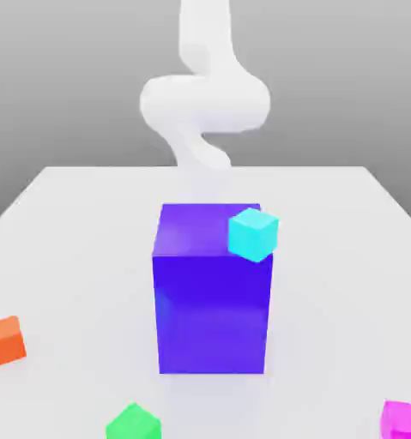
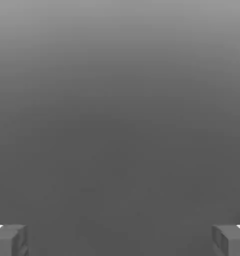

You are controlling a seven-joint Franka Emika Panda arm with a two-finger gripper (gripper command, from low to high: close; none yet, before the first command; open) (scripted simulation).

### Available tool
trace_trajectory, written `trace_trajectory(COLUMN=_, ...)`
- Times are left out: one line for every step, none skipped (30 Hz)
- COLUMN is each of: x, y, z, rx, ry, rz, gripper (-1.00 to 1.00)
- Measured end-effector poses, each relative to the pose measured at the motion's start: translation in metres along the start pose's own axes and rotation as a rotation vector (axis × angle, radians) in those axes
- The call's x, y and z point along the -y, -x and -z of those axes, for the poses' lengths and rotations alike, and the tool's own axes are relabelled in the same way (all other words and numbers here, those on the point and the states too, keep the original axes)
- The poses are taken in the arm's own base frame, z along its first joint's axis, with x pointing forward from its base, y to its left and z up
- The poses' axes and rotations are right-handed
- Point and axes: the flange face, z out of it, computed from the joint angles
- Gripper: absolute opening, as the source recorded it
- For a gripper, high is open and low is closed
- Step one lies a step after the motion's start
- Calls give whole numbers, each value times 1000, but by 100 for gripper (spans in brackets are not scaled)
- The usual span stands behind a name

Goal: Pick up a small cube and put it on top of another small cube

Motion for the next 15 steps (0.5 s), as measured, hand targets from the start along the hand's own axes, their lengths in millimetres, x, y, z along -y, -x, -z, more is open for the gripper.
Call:
trace_trajectory(x=5, y=2, z=-18, rx=32, ry=3, rz=38, gripper=0)
trace_trajectory(x=10, y=5, z=-36, rx=64, ry=5, rz=75, gripper=0)
trace_trajectory(x=15, y=8, z=-53, rx=93, ry=8, rz=112, gripper=0)
trace_trajectory(x=19, y=12, z=-70, rx=122, ry=10, rz=148, gripper=0)
trace_trajectory(x=24, y=17, z=-87, rx=151, ry=13, rz=185, gripper=0)
trace_trajectory(x=28, y=23, z=-104, rx=180, ry=15, rz=221, gripper=0)
trace_trajectory(x=32, y=29, z=-121, rx=208, ry=17, rz=258, gripper=0)
trace_trajectory(x=36, y=36, z=-137, rx=235, ry=19, rz=295, gripper=0)
trace_trajectory(x=40, y=44, z=-154, rx=262, ry=22, rz=332, gripper=0)
trace_trajectory(x=43, y=52, z=-170, rx=289, ry=24, rz=369, gripper=0)
trace_trajectory(x=46, y=61, z=-187, rx=315, ry=26, rz=407, gripper=0)
trace_trajectory(x=49, y=71, z=-203, rx=342, ry=29, rz=444, gripper=0)
trace_trajectory(x=51, y=81, z=-219, rx=367, ry=31, rz=482, gripper=0)
trace_trajectory(x=53, y=92, z=-234, rx=392, ry=34, rz=520, gripper=0)
trace_trajectory(x=55, y=104, z=-250, rx=417, ry=36, rz=558, gripper=0)
